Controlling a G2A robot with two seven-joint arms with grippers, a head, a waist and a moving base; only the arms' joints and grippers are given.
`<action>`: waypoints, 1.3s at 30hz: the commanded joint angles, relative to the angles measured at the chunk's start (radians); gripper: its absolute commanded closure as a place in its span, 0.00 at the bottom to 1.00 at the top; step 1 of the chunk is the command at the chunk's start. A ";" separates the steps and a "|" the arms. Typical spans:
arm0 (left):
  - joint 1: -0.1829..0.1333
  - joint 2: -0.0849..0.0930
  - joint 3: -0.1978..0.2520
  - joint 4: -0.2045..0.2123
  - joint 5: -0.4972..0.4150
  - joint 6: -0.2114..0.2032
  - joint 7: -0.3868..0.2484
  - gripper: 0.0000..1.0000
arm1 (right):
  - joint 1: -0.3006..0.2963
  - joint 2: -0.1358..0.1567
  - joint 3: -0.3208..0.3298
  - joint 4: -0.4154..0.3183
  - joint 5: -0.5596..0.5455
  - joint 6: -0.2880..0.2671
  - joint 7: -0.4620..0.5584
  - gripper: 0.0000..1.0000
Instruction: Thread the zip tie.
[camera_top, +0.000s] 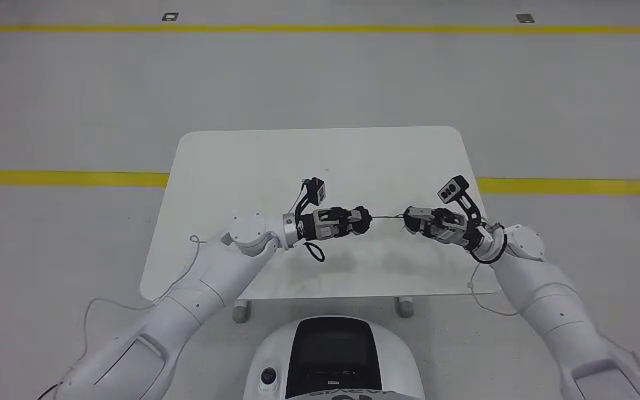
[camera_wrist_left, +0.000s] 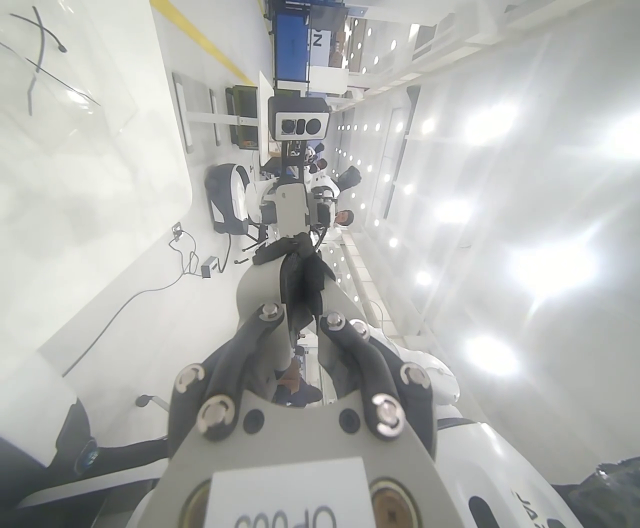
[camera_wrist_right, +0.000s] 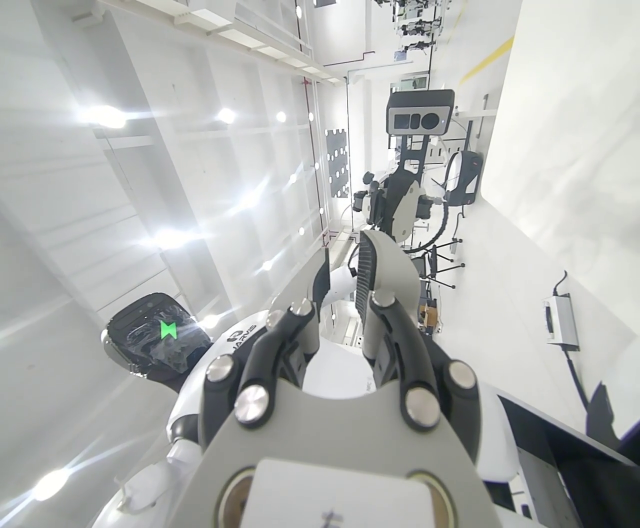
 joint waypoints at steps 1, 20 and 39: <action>0.000 -0.001 0.000 0.002 0.001 0.000 0.000 1.00 | 0.001 -0.001 0.001 0.003 -0.002 0.001 0.000 0.93; -0.003 -0.007 -0.006 0.015 0.007 0.004 -0.007 1.00 | 0.008 -0.013 0.013 0.020 -0.030 0.006 0.000 0.70; -0.002 -0.012 -0.012 0.023 0.008 0.006 -0.013 1.00 | 0.004 -0.020 0.020 0.009 -0.060 0.004 0.000 0.84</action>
